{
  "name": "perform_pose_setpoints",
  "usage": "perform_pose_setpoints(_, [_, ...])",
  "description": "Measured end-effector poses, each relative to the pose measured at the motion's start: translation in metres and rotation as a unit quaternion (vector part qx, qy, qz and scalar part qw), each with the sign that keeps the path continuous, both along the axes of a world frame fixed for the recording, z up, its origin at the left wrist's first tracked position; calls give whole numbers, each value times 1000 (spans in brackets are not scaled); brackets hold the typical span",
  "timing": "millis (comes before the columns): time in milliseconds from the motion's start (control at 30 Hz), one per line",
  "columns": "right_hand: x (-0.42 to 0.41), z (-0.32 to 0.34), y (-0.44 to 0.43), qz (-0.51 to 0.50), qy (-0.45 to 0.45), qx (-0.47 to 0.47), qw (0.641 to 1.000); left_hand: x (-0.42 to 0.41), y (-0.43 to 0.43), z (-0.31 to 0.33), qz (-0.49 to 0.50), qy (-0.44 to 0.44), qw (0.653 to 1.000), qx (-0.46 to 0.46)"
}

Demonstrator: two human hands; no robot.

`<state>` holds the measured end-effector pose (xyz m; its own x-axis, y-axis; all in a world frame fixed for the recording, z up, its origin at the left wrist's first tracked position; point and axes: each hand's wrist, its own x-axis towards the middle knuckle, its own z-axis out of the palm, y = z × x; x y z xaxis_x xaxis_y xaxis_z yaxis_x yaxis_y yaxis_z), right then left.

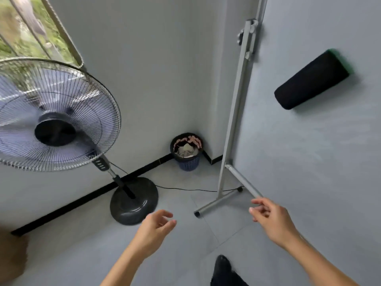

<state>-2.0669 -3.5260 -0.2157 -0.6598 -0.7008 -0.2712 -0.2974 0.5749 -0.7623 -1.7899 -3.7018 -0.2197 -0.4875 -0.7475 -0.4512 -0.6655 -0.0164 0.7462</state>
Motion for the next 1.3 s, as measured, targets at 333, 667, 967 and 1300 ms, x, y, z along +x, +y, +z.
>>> perform_pose_setpoints(333, [-102, 0, -172, -42, 84, 33, 995, -241, -180, 92, -143, 148, 977, -52])
perform_pose_setpoints(667, [-141, 26, -309, -115, 202, 173, 957, -398, -259, 182, -361, 258, 896, -11])
perform_pose_setpoints(967, [-133, 42, -336, -275, 247, 258, 893, -423, -279, 162, -489, 316, 813, -11])
perform_pose_setpoints(1300, [-48, 46, -330, -310, 266, 257, 876, -345, -260, 163, -499, 325, 802, -46])
